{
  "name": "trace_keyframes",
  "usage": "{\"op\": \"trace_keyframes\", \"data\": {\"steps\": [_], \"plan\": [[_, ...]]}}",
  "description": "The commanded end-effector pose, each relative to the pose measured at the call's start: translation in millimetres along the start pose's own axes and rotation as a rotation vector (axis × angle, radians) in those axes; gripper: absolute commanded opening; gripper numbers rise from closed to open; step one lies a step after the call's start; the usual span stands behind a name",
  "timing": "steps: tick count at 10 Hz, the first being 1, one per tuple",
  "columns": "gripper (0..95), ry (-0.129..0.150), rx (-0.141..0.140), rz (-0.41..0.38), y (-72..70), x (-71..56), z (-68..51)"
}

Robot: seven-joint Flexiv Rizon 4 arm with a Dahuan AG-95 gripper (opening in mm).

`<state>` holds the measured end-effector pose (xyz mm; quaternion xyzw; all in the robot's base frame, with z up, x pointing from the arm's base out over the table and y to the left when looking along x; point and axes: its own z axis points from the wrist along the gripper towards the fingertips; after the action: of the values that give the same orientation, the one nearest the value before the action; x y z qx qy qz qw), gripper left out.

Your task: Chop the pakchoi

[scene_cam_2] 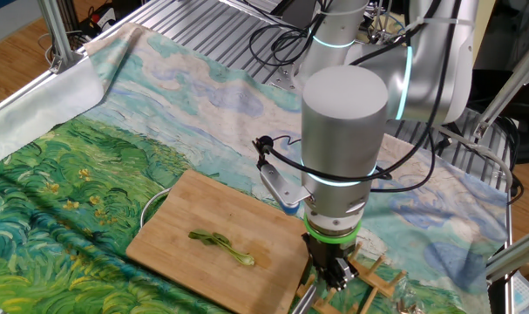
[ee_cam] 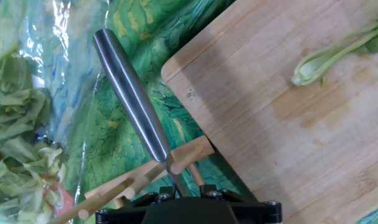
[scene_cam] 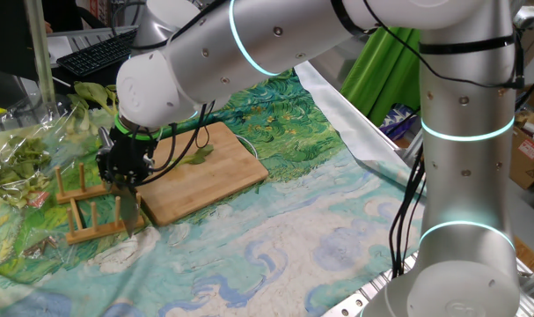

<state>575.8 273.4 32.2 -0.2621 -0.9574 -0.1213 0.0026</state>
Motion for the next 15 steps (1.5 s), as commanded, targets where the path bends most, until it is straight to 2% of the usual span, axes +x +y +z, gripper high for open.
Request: {"op": "trace_keyframes", "data": {"steps": [1,2,6,9,11,14,15], "plan": [[19.0,-0.004,0.002,-0.002,0.8,-0.6,1.6],[0.0,-0.006,0.005,-0.009,1.0,-0.8,1.8],[0.0,-0.011,0.008,-0.025,4.8,-1.8,0.1],[0.0,-0.019,0.023,-0.024,9.5,-1.7,-3.0],[0.0,-0.031,0.054,-0.036,14.4,0.3,-7.7],[0.0,-0.048,0.12,-0.065,20.8,4.6,-18.1],[0.0,-0.045,0.129,-0.072,20.4,4.9,-24.6]]}}
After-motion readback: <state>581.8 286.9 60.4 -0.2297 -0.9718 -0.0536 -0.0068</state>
